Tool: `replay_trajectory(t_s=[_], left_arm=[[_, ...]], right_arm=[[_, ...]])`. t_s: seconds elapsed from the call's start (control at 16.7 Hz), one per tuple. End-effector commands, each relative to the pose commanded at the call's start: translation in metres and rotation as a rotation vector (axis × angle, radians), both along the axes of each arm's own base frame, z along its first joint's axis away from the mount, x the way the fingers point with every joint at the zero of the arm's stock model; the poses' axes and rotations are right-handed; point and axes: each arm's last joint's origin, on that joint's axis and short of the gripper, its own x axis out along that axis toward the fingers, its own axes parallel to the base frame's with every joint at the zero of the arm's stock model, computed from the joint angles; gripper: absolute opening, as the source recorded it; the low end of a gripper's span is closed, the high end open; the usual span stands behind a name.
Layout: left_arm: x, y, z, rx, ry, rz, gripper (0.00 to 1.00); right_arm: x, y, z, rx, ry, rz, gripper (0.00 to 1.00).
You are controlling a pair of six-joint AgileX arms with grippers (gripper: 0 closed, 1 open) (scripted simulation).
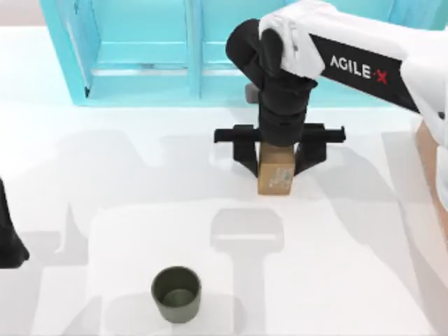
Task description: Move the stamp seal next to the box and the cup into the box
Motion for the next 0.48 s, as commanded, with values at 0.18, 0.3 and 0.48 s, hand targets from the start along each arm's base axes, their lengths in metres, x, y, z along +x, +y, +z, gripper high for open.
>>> replay_trajectory(t_s=[0.18, 0.3, 0.48], left_arm=[[0.0, 0.0, 0.0, 0.0, 0.0, 0.0, 1.0], [0.0, 0.0, 0.0, 0.0, 0.0, 0.0, 1.0], [0.0, 0.0, 0.0, 0.0, 0.0, 0.0, 1.0]], right_arm=[[0.0, 0.0, 0.0, 0.0, 0.0, 0.0, 0.0], [0.0, 0.0, 0.0, 0.0, 0.0, 0.0, 0.0], [0.0014, -0.003, 0.0017, 0.0, -0.001, -0.004, 0.0]])
